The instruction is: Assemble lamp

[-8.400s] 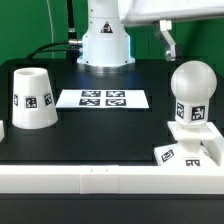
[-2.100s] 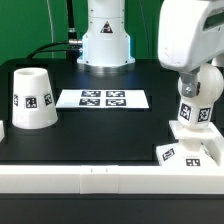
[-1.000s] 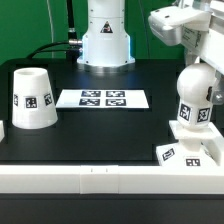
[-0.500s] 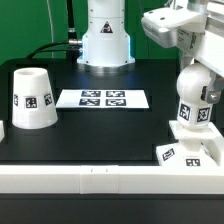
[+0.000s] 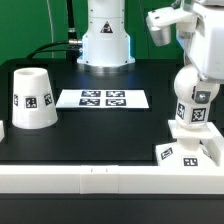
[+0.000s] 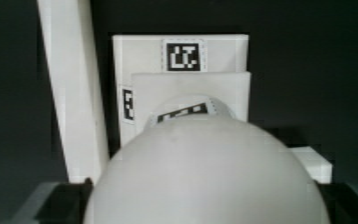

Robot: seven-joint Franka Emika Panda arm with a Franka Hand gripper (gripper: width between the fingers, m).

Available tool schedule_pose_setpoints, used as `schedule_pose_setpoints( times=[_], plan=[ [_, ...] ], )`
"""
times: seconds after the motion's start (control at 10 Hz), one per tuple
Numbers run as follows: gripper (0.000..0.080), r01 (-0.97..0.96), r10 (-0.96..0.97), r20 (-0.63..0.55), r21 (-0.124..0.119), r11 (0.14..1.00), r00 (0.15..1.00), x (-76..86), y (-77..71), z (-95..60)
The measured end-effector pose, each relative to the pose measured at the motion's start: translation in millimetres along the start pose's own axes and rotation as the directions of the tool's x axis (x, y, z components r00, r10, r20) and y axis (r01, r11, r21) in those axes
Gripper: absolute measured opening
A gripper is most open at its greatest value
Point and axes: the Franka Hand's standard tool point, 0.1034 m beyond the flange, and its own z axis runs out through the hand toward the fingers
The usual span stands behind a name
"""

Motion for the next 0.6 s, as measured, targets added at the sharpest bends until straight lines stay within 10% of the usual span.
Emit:
schedule_pose_setpoints(
  times=[0.6],
  plan=[
    [0.0578,-0.454,0.455,-0.008,0.026,0.891,0.891,-2.8,-1.5,0.7]
  ],
)
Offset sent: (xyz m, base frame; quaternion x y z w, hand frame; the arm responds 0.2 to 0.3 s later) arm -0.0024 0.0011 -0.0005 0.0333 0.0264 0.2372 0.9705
